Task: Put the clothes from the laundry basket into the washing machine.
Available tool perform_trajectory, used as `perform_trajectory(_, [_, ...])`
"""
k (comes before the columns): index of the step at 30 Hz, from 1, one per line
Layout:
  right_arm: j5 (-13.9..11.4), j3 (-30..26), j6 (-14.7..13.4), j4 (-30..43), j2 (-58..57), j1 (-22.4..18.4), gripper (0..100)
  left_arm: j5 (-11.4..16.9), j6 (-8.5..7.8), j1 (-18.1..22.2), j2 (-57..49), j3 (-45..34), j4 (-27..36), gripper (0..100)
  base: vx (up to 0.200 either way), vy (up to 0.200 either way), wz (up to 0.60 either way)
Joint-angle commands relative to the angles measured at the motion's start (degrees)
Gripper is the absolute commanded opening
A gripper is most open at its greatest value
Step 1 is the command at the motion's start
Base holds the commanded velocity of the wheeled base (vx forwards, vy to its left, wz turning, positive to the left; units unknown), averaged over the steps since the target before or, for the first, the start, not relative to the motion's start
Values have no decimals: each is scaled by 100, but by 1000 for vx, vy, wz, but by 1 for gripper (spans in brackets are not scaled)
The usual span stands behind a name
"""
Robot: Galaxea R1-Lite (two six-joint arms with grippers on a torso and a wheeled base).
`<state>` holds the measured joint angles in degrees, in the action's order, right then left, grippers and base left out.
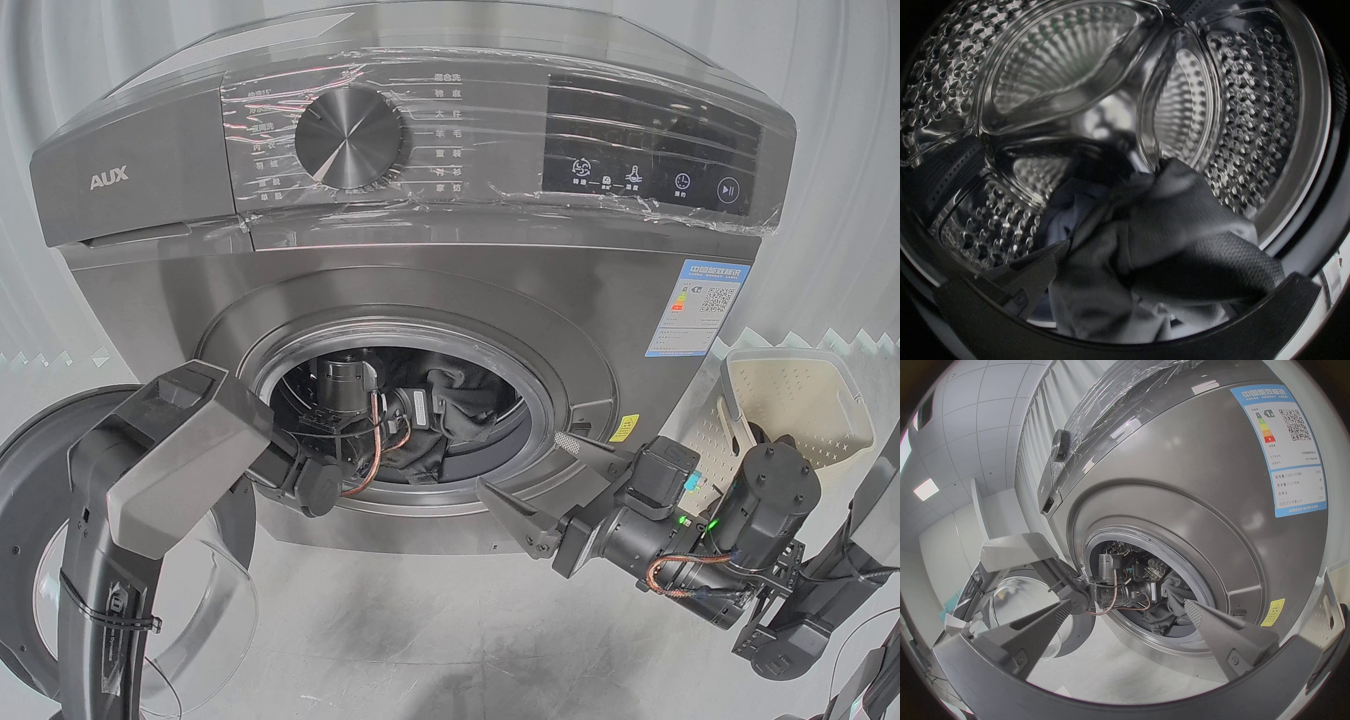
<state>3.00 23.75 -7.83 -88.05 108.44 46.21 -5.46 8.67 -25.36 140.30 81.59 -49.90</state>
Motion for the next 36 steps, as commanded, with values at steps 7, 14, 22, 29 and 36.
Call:
perform_trajectory(7, [-1,-2,-8,-1,20,10,100,370,-375,-207,-310,-1084,490,100,0,0,0])
perform_trajectory(14, [-10,-2,-8,-1,29,19,100,379,-375,-215,24,-741,577,0,0,0,0])
perform_trajectory(22, [-10,-2,-8,-10,46,19,100,335,-216,-215,138,-425,613,0,0,0,0])
perform_trajectory(29, [-10,7,-8,-10,46,19,100,-25,118,-119,305,612,393,0,0,0,0])
perform_trajectory(36, [-10,7,-8,-10,37,19,100,-342,118,31,885,1975,-20,0,0,0,0])
